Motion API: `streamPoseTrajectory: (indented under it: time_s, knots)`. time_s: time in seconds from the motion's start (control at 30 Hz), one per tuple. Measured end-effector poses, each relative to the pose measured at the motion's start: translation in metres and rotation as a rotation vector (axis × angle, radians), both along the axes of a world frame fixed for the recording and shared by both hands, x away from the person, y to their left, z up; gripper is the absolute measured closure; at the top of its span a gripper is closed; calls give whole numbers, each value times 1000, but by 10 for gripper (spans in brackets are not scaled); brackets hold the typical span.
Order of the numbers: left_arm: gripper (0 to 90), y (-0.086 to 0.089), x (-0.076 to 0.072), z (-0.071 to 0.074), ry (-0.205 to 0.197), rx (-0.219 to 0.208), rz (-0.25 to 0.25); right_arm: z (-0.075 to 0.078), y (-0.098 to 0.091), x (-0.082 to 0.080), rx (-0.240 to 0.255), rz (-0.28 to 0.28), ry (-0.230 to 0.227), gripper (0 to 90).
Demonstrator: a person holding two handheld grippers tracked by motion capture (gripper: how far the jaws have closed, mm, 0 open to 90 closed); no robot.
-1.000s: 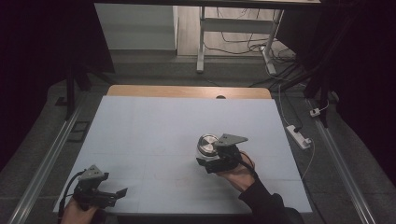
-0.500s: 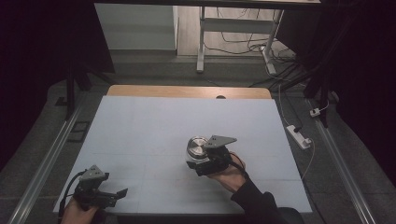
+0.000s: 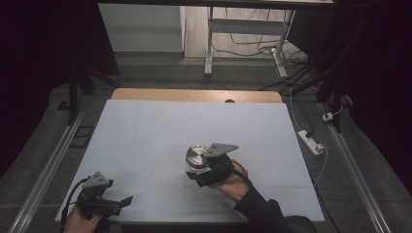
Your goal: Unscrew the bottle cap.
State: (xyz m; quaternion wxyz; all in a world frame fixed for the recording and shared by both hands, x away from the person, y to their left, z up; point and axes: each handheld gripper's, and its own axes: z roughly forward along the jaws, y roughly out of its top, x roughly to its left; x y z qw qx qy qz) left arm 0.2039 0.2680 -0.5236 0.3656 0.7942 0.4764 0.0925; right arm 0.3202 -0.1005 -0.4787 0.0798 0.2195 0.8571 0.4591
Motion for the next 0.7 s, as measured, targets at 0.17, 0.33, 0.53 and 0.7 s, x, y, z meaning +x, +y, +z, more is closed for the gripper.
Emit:
streamPoseTrajectory:
  time_s: [0.17,0.33,0.53,0.7]
  knots:
    - [0,1,1,1,4,-24,-8,1,0,0,1,-1,-3,148]
    - [0,-2,2,4,-15,-29,-20,1,-1,0,2,0,-3,148]
    - [0,-6,7,9,-53,-39,-60,2,-2,0,4,3,-5,148]
    - [0,-13,19,15,-97,-69,-135,3,-2,0,2,8,-8,148]
